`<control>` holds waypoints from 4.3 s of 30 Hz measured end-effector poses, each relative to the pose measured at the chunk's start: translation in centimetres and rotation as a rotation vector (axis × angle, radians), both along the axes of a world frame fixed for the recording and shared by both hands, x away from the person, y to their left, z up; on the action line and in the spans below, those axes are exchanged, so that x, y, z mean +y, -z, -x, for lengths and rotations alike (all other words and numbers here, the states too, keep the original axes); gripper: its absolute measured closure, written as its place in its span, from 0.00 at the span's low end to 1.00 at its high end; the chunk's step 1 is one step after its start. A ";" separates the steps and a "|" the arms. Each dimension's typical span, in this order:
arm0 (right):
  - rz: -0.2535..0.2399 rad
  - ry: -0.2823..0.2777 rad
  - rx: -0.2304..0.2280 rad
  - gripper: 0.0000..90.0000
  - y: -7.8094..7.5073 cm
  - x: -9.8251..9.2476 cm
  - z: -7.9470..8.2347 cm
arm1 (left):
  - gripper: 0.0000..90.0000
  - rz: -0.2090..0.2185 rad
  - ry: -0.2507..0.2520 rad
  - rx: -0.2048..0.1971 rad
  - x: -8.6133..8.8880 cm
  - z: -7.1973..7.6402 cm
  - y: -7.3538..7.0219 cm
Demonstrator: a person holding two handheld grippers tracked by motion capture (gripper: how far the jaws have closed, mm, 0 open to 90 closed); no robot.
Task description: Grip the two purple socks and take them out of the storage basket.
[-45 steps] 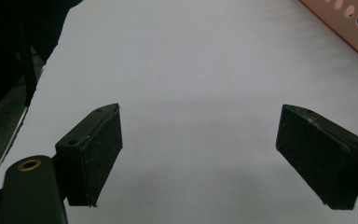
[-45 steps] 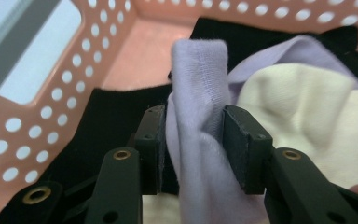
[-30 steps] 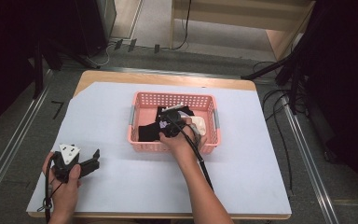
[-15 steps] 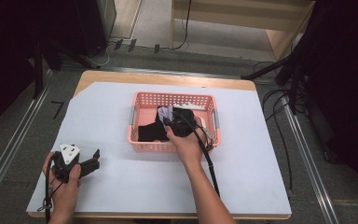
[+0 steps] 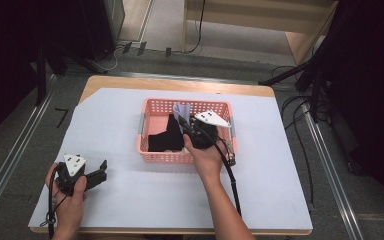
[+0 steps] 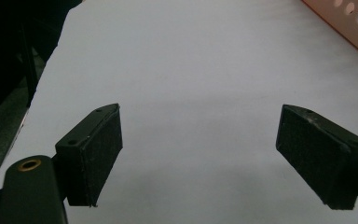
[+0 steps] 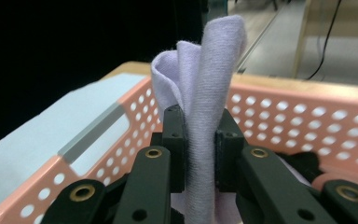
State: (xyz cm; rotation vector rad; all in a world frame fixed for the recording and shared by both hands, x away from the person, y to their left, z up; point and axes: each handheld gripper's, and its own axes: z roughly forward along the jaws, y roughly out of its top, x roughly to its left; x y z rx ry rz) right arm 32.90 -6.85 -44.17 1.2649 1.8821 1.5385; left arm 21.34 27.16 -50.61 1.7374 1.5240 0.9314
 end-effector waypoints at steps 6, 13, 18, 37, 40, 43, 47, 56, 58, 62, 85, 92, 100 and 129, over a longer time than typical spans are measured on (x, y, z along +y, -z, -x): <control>-0.017 0.048 -0.069 0.86 -0.6 -1.6 0.2 | 0.17 -0.004 0.001 0.000 0.0 0.0 0.0; -0.047 0.126 -0.125 0.86 -1.0 -5.3 0.5 | 0.17 -0.006 0.003 0.006 0.1 0.0 -0.1; -0.055 0.173 -0.131 0.86 -0.9 -7.6 0.7 | 0.17 -0.001 -0.001 -0.004 0.1 0.1 0.0; -0.055 0.449 0.041 0.86 4.1 -19.2 1.6 | 0.17 -0.010 -0.006 -0.024 -0.1 0.2 0.0; -0.047 0.458 0.079 0.84 4.9 -19.7 1.6 | 0.17 -0.011 -0.006 -0.020 -0.1 0.2 0.0; -0.048 0.462 0.141 0.68 5.6 -20.3 1.4 | 0.17 -0.011 -0.006 -0.021 -0.1 0.2 0.0; -0.087 0.453 0.103 0.59 4.8 -19.8 1.8 | 0.17 -0.011 -0.005 -0.020 -0.1 0.2 0.0; -0.051 0.313 0.034 0.57 1.1 -14.0 1.9 | 0.17 -0.011 -0.003 -0.014 -0.1 0.2 0.0; -0.039 0.277 0.023 0.57 0.8 -12.3 1.7 | 0.17 -0.007 -0.001 -0.014 0.0 0.2 0.0; -0.020 0.235 0.029 0.59 0.6 -9.6 1.2 | 0.17 -0.008 0.002 -0.015 0.0 0.2 0.0; 0.186 0.085 0.282 0.66 3.1 -2.1 -1.1 | 0.17 -0.026 0.003 -0.004 -0.2 0.1 0.0; 0.287 0.091 0.382 0.63 3.7 -1.3 -1.9 | 0.17 -0.029 0.003 0.000 -0.2 0.1 0.0; 0.307 0.106 0.500 0.56 3.8 -1.0 -2.6 | 0.17 -0.033 0.007 0.002 -0.2 0.1 0.0; 0.074 -0.007 0.230 0.94 0.6 -0.2 -0.2 | 0.17 -0.034 0.005 0.003 -0.2 0.1 0.0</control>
